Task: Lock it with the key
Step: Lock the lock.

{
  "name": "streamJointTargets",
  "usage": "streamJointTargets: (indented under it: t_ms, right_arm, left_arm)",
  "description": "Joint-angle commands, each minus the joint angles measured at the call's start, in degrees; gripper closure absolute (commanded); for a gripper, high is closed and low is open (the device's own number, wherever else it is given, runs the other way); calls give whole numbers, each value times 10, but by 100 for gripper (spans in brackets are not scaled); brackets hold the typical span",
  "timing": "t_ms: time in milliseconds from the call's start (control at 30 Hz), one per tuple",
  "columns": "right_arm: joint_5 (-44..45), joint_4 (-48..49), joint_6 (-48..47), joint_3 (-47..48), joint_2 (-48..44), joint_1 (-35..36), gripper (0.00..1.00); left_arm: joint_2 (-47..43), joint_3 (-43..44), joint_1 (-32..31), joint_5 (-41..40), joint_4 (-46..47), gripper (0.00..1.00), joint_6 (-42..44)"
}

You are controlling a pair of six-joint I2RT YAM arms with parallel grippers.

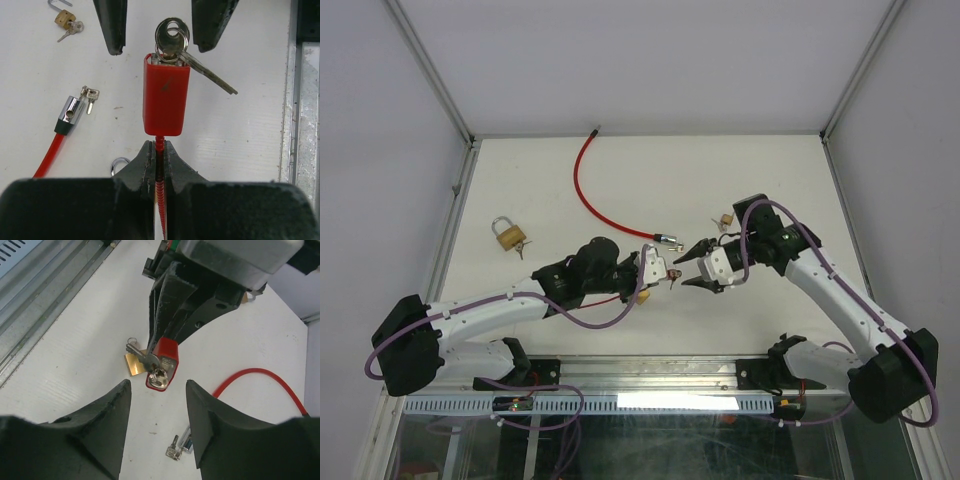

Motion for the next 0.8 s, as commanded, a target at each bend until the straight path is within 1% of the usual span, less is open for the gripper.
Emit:
streamJointTargets:
  t_ms: [0,167,467,767]
  right_arm:
    - [24,10,-43,2,-16,8,52]
    - [22,12,-37,4,-21,8,62]
    - [-3,12,-22,-2,-38,8,66]
    - [-6,35,-9,-16,-41,10,68]
  left_arm:
    - [0,28,8,41,19,100,-14]
    - [0,29,9,43,17,100,-13]
    - [-2,29,11,44,15,100,-13]
    - [-5,29,12,52,16,100,-15]
